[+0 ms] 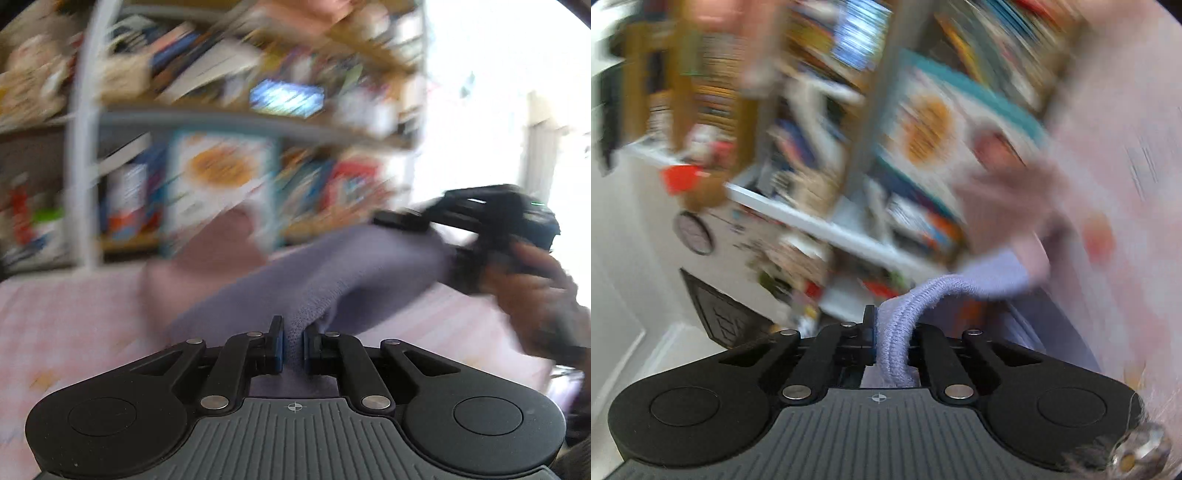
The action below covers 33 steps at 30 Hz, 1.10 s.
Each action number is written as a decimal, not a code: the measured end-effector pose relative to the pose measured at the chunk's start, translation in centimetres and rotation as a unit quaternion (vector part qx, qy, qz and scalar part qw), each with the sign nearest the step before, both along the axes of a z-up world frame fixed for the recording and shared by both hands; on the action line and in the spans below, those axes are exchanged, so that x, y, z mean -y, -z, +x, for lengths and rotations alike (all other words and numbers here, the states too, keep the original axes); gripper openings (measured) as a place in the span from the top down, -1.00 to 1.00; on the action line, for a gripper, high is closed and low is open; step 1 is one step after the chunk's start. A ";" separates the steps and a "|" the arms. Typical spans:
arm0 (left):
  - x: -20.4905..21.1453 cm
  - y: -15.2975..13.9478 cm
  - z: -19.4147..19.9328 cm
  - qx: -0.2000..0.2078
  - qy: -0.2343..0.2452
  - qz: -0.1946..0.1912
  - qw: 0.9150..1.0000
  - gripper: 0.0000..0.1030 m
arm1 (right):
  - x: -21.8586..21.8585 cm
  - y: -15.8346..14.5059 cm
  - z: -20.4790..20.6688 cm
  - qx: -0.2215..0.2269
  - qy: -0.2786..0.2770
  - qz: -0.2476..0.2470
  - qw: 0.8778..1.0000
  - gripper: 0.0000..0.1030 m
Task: Fold clothes
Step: 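Lift the sweater with both tools and shake it open above the table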
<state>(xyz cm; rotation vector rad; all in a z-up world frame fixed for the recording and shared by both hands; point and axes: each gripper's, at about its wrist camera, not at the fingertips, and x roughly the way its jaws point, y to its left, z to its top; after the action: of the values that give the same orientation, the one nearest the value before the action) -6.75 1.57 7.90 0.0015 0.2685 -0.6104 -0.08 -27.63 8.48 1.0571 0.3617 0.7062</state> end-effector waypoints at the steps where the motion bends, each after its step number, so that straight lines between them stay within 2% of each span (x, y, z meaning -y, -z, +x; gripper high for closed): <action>1: 0.6 -1.6 -0.6 0.032 0.024 -0.008 0.999 0.84 | 0.6 -2.8 -0.7 0.043 0.011 -0.018 0.999 0.92; 3: 1.4 -4.6 -1.8 0.094 0.070 -0.032 0.993 0.84 | 1.6 -9.0 -2.8 0.136 0.034 -0.060 0.988 0.92; 6: 1.3 -8.2 -3.4 0.164 0.132 -0.104 0.972 0.84 | 2.3 -16.0 -5.5 0.252 0.052 -0.101 0.961 0.93; 10: 0.2 -8.9 -3.6 0.158 0.149 -0.144 0.965 0.83 | 1.4 -19.6 -6.5 0.322 0.054 -0.145 0.934 0.93; 11: 0.0 -9.0 -3.7 0.155 0.153 -0.153 0.964 0.82 | 0.9 -19.3 -5.8 0.313 0.051 -0.155 0.936 0.93; 14: -1.2 -5.8 -1.4 0.088 0.087 -0.121 0.985 0.82 | -1.2 -16.1 -1.8 0.242 0.035 -0.193 0.950 0.93; 16: -2.2 -3.0 0.3 0.038 0.027 -0.088 0.995 0.81 | -3.2 -13.0 1.7 0.178 0.015 -0.214 0.961 0.92; 17: -2.9 -1.5 1.2 0.014 -0.006 -0.070 0.997 0.81 | -4.2 -11.4 3.5 0.145 0.004 -0.222 0.964 0.92; 19: -4.5 1.1 3.0 -0.031 -0.064 -0.043 0.997 0.80 | -6.7 -8.6 6.7 0.092 -0.020 -0.239 0.966 0.92; 21: -6.4 3.1 4.4 -0.064 -0.113 -0.033 0.991 0.70 | -10.0 -6.6 9.9 0.063 -0.041 -0.262 0.962 0.92; 24: -7.8 2.6 4.6 -0.059 -0.147 -0.057 0.986 0.59 | -14.2 -5.4 12.8 0.056 -0.045 -0.313 0.947 0.92; 27: -9.1 1.9 4.8 -0.051 -0.179 -0.084 0.979 0.20 | -17.2 -4.1 15.8 0.043 -0.044 -0.352 0.934 0.87; 28: -9.6 1.7 4.8 -0.049 -0.189 -0.092 0.976 0.08 | -17.9 -3.4 16.8 0.033 -0.048 -0.357 0.932 0.84; 29: -10.1 1.5 4.8 -0.046 -0.199 -0.101 0.974 0.04 | -18.3 -2.8 17.7 0.020 -0.053 -0.358 0.932 0.84; 30: -10.0 1.4 4.8 -0.047 -0.195 -0.103 0.974 -0.02 | -18.7 -2.2 18.4 0.009 -0.057 -0.358 0.932 0.82; 32: -9.5 1.4 4.7 -0.049 -0.181 -0.106 0.977 -0.05 | -18.8 -1.4 18.8 0.000 -0.063 -0.356 0.933 0.63; 33: -9.0 1.6 4.7 -0.051 -0.173 -0.099 0.979 -0.06 | -18.7 -1.3 18.6 0.003 -0.062 -0.354 0.933 0.37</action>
<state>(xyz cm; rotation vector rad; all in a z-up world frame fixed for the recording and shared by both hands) -2.08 10.60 6.28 -0.2646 0.2985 -0.2878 18.53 -8.89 9.81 0.3477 0.6256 0.6174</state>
